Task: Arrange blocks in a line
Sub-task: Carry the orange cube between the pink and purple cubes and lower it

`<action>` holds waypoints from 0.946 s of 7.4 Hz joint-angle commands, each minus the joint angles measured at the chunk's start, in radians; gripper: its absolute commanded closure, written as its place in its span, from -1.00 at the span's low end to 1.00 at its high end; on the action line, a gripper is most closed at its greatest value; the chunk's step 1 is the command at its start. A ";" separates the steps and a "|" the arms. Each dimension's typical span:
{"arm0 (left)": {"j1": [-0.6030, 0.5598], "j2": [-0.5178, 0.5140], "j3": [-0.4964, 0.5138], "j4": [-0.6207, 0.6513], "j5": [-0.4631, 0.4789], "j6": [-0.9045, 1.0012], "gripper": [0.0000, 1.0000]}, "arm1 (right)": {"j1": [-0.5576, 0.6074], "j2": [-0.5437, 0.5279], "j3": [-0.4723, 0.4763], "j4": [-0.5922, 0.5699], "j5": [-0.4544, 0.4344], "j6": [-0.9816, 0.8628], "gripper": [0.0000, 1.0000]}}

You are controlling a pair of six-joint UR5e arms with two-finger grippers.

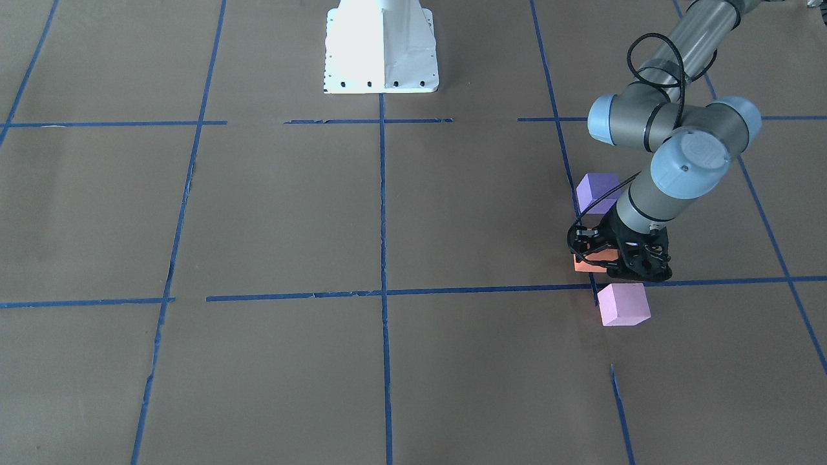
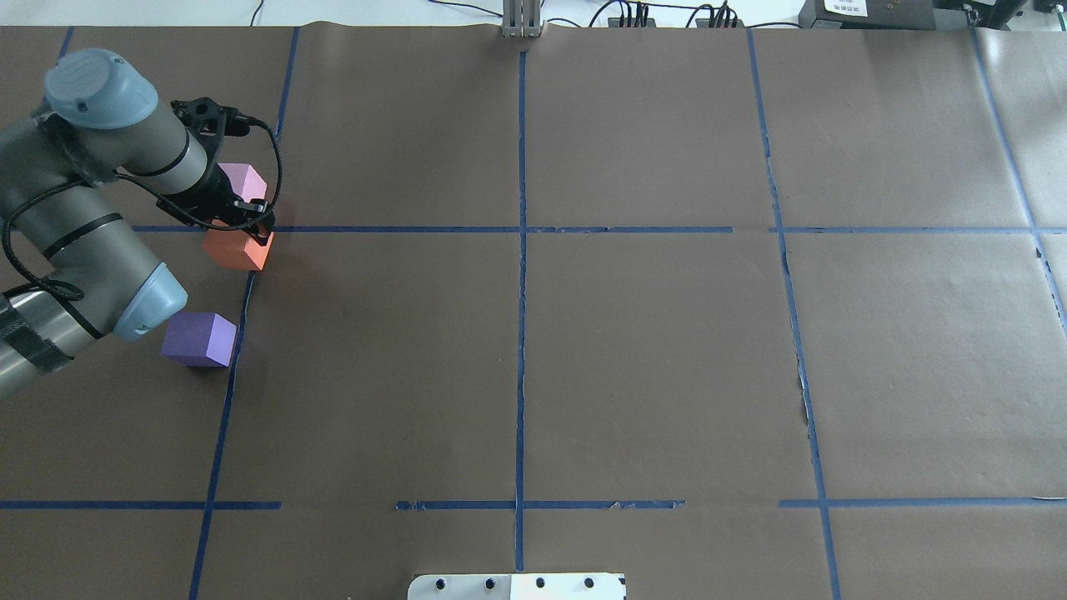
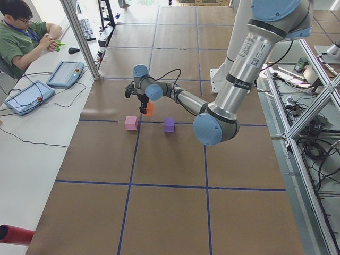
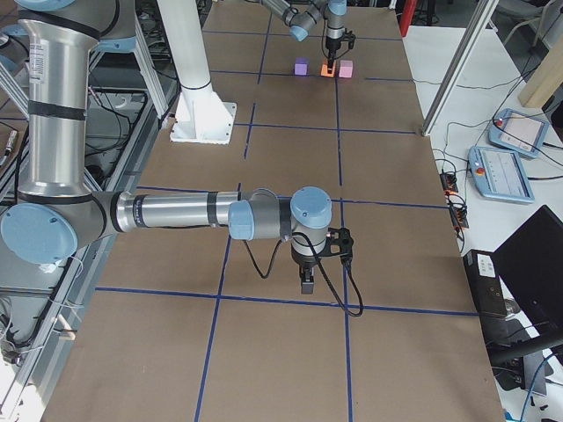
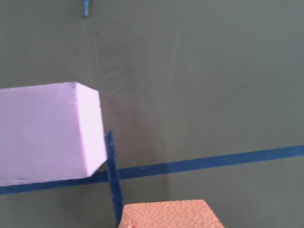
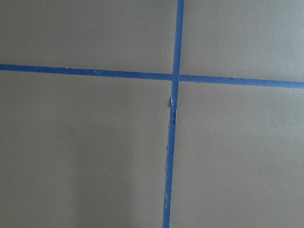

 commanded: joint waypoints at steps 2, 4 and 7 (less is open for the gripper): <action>0.000 0.049 0.005 -0.008 0.002 0.021 0.61 | 0.000 0.000 0.000 0.000 0.000 0.000 -1.00; 0.002 0.047 0.006 -0.010 0.002 0.004 -0.97 | 0.000 0.000 0.000 0.000 0.000 0.000 -1.00; -0.021 0.047 -0.039 -0.002 0.002 -0.009 -1.00 | 0.000 0.000 0.000 0.000 0.000 0.000 -1.00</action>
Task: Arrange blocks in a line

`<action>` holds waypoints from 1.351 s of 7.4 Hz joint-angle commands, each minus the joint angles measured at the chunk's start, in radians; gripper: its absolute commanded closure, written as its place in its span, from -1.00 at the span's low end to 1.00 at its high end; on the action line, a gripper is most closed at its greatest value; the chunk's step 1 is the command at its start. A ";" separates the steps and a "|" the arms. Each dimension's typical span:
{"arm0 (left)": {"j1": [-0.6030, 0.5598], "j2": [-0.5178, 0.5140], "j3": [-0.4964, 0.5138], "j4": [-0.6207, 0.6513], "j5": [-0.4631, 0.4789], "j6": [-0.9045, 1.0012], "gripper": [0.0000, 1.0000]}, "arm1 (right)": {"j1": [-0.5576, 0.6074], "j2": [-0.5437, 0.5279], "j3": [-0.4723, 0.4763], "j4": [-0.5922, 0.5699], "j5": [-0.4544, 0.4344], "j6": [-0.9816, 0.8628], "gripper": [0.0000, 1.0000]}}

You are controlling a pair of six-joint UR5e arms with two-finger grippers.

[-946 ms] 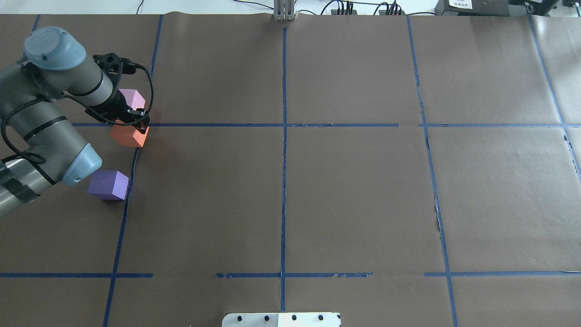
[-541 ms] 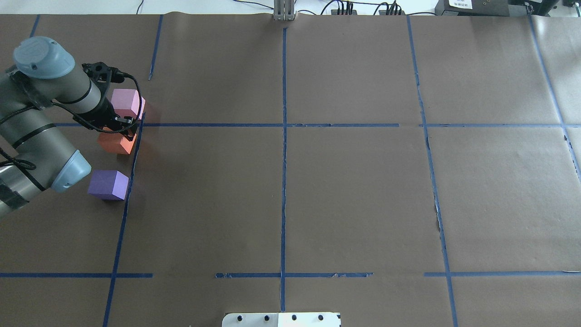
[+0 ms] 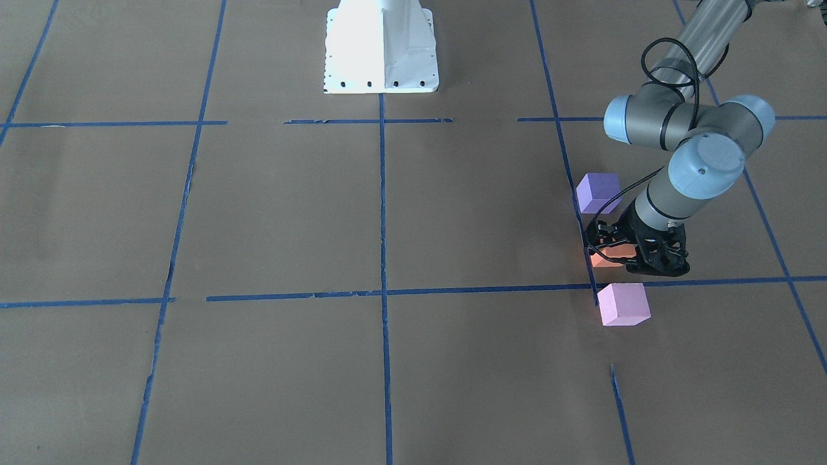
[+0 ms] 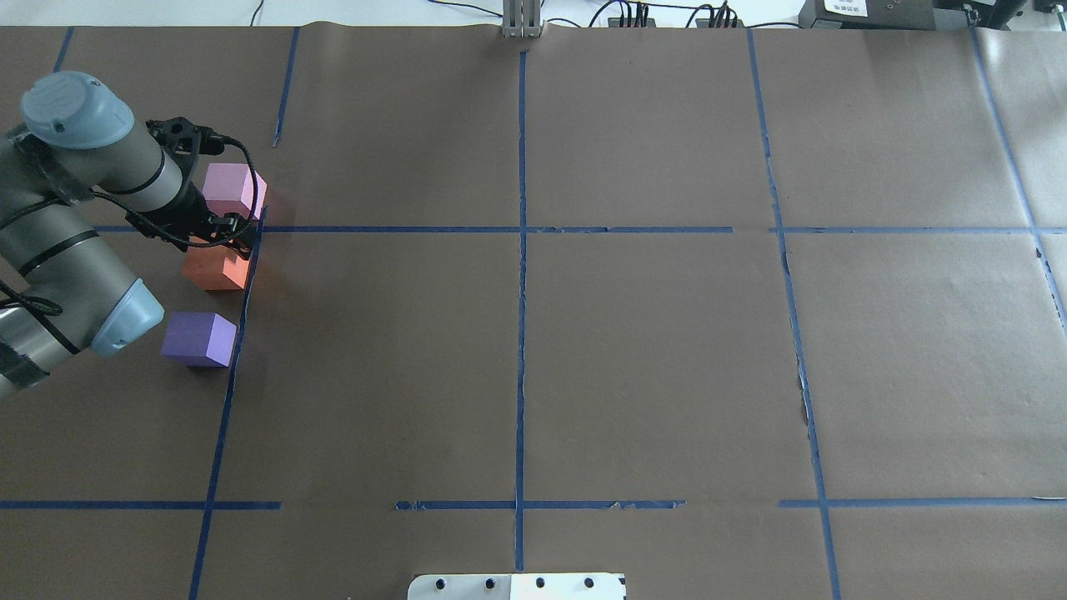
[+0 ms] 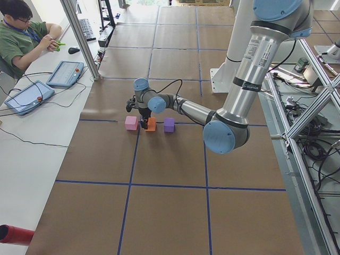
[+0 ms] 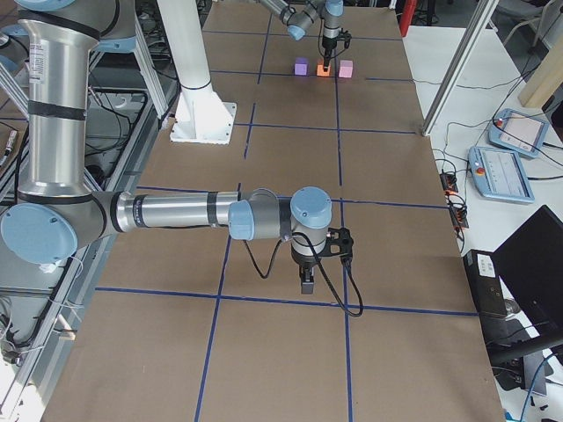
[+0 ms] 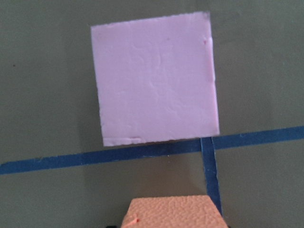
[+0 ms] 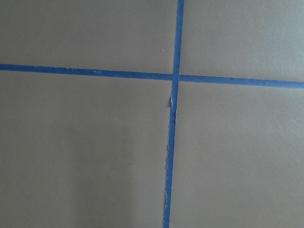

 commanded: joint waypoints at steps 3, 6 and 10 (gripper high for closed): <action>-0.185 0.015 -0.196 0.214 -0.008 0.153 -1.00 | 0.000 0.000 0.000 0.000 0.000 0.000 -1.00; -0.422 0.113 -0.180 0.321 -0.011 0.676 -1.00 | 0.000 0.000 0.000 0.000 0.000 0.000 -1.00; -0.644 0.259 -0.039 0.314 -0.119 0.916 -1.00 | 0.000 0.000 0.000 0.000 0.000 0.000 -1.00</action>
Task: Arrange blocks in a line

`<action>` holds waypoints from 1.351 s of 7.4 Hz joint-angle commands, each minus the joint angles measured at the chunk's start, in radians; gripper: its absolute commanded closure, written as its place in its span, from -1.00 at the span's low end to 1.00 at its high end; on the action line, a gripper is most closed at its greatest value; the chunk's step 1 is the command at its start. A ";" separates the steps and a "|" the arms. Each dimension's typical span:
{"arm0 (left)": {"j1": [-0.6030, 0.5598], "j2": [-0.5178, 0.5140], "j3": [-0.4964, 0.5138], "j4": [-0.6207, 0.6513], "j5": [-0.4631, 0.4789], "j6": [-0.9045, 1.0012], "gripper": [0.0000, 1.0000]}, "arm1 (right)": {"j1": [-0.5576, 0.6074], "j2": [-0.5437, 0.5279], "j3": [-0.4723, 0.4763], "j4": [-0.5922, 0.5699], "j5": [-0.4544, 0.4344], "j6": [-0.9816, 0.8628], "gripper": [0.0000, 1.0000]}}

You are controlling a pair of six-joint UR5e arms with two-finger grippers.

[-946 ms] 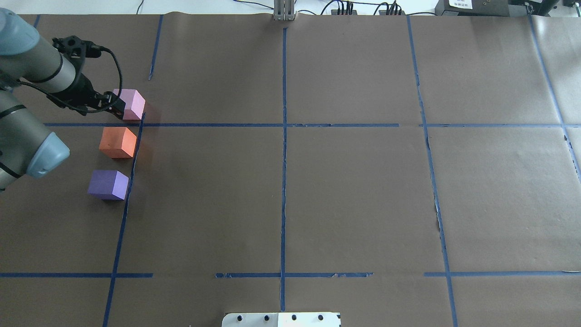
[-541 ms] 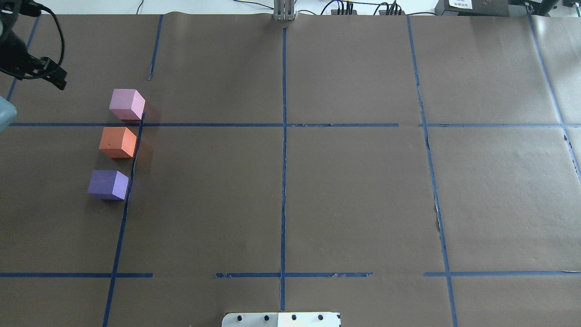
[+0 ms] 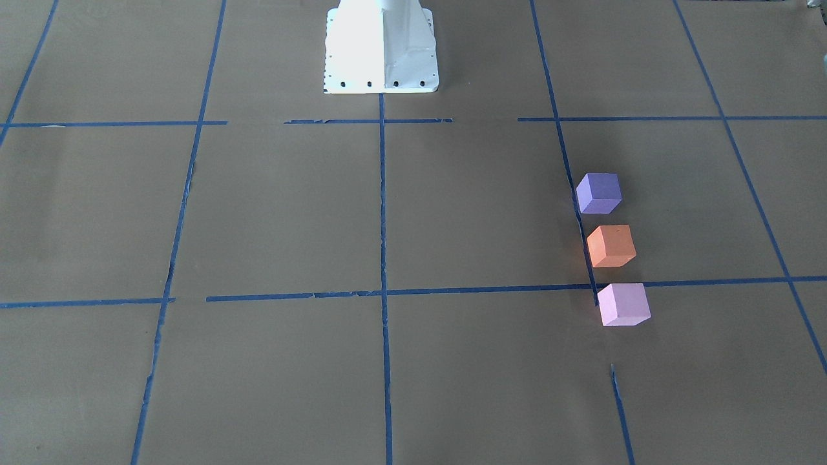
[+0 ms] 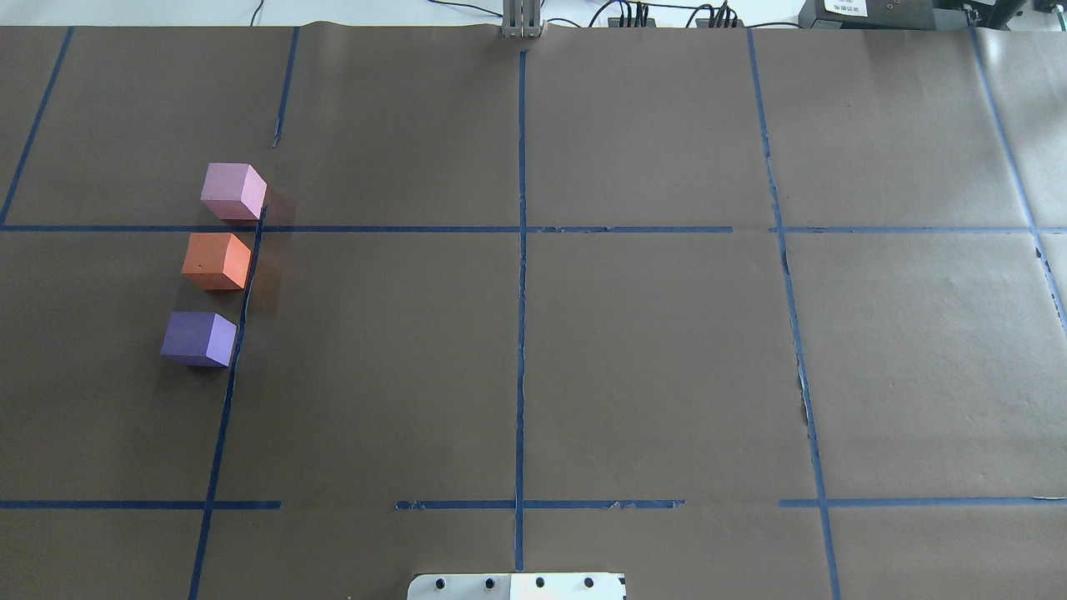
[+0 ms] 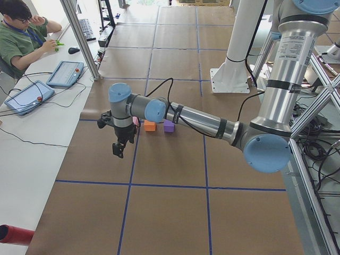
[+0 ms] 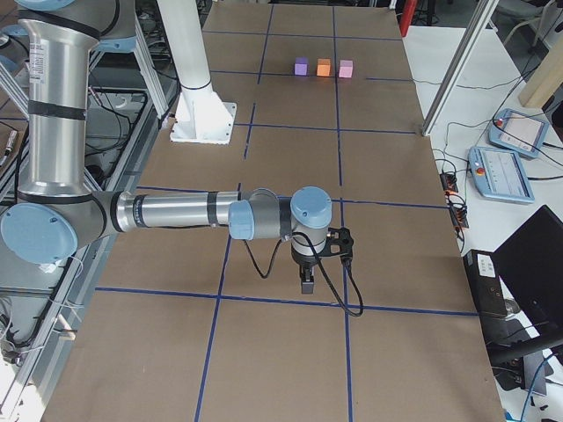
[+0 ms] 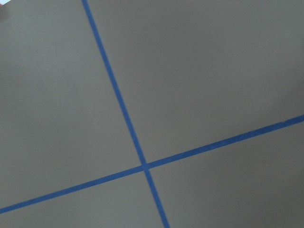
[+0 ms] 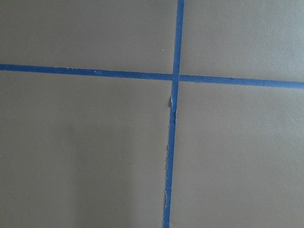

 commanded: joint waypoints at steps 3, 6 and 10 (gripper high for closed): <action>-0.045 0.066 0.039 0.000 -0.179 0.042 -1.00 | 0.000 0.000 0.000 0.000 0.000 0.000 -1.00; -0.045 0.073 0.047 0.000 -0.179 0.044 -1.00 | 0.000 0.000 0.000 0.000 0.000 0.000 -1.00; -0.045 0.079 0.045 -0.002 -0.179 0.042 -1.00 | 0.000 0.000 0.000 0.000 0.000 0.000 -1.00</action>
